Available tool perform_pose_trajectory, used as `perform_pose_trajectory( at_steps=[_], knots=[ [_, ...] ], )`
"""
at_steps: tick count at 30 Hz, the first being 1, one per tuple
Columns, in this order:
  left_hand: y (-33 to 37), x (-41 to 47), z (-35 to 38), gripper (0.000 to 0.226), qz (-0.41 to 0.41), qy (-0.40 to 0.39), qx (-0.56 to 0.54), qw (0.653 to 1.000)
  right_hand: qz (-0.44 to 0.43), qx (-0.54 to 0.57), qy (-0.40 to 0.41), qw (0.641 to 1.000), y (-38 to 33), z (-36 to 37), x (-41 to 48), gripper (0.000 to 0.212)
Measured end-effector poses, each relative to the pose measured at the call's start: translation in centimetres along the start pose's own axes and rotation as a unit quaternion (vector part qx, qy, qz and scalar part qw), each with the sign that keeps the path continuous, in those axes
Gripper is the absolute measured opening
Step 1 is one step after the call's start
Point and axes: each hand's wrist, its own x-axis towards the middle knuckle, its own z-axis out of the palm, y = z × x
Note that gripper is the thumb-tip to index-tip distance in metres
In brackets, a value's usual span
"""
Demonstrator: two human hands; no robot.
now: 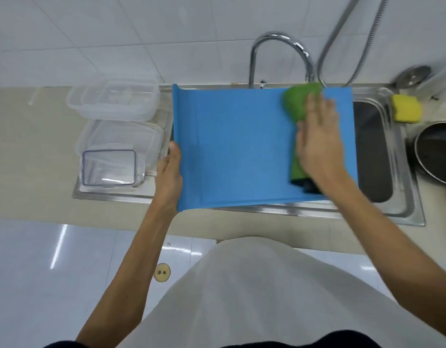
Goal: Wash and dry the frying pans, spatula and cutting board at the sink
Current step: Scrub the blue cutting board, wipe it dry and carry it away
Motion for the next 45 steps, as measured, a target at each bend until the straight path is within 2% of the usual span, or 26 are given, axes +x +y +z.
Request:
perform_pose_trajectory(
  at_steps=[2, 3, 5, 7, 9, 10, 13, 16, 18, 20, 22, 24, 27, 29, 33, 35, 40, 45],
  knots=[
    [0.0, -1.0, 1.7, 0.057, 0.011, -0.001, -0.008, 1.000, 0.070, 0.036, 0.046, 0.996, 2.6, -1.9, 0.6, 0.055],
    [0.1, -1.5, 2.9, 0.050, 0.021, -0.002, -0.007, 1.000, 0.069, 0.039, 0.068, 0.995, 2.3, -2.1, 0.4, 0.053],
    [0.1, -2.1, 5.4, 0.042, 0.042, -0.011, 0.004, 0.999, -0.015, 0.043, 0.098, 0.994, -0.1, -1.8, -0.7, 0.048],
    [0.2, -3.0, 8.0, 0.043, 0.067, -0.035, 0.008, 0.997, -0.121, 0.044, 0.081, 0.988, -3.4, -1.3, -2.3, 0.057],
    [0.2, -3.7, 9.9, 0.045, 0.084, -0.044, 0.005, 0.996, -0.163, 0.035, 0.066, 0.984, -4.6, -2.3, -2.9, 0.070],
    [0.1, -4.0, 10.6, 0.045, 0.084, -0.035, 0.004, 0.996, -0.158, 0.041, 0.061, 0.985, -3.5, -3.3, -2.7, 0.073],
    [-0.2, -4.4, 11.2, 0.054, 0.068, -0.016, -0.002, 0.998, -0.031, 0.024, 0.077, 0.996, 5.0, -6.7, -1.7, 0.064],
    [-0.5, -5.4, 12.2, 0.053, 0.054, -0.023, -0.041, 0.997, 0.123, -0.041, 0.130, 0.983, 15.1, -9.9, -1.5, 0.058],
    [-0.7, -6.3, 14.6, 0.045, 0.064, -0.028, -0.047, 0.996, 0.141, -0.063, 0.140, 0.978, 14.4, -10.1, -1.8, 0.058],
    [-0.8, -7.5, 18.2, 0.048, 0.063, -0.078, -0.055, 0.993, 0.048, -0.063, 0.138, 0.987, 9.2, -9.0, -2.5, 0.056],
    [-1.2, -8.0, 20.8, 0.052, 0.063, -0.110, -0.075, 0.989, -0.053, -0.043, 0.128, 0.989, 3.3, -7.5, -4.0, 0.044],
    [-2.0, -8.1, 22.2, 0.050, 0.071, -0.145, -0.095, 0.982, -0.074, -0.023, 0.092, 0.993, 0.5, -7.5, -5.4, 0.046],
    [-2.8, -8.0, 23.0, 0.052, 0.059, -0.160, -0.106, 0.980, -0.113, -0.068, 0.065, 0.989, 2.9, -9.2, -6.3, 0.045],
    [-2.2, -8.3, 23.9, 0.054, 0.078, -0.135, -0.094, 0.983, -0.157, -0.089, 0.054, 0.982, 5.0, -9.8, -8.0, 0.050],
    [-0.4, -7.5, 24.9, 0.055, 0.094, -0.097, -0.083, 0.987, -0.198, -0.052, 0.013, 0.979, 9.0, -9.7, -14.1, 0.056],
    [-0.3, -6.4, 24.5, 0.058, 0.102, -0.098, -0.083, 0.987, -0.169, -0.042, 0.017, 0.985, 12.2, -9.9, -16.7, 0.056],
    [-0.6, -6.3, 23.3, 0.054, 0.118, -0.079, -0.056, 0.988, -0.014, -0.055, 0.030, 0.998, 21.4, -11.2, -20.8, 0.068],
    [-1.8, -7.6, 23.8, 0.047, 0.129, -0.082, -0.014, 0.988, 0.067, -0.087, -0.010, 0.994, 29.0, -11.0, -21.4, 0.057]
  ],
)
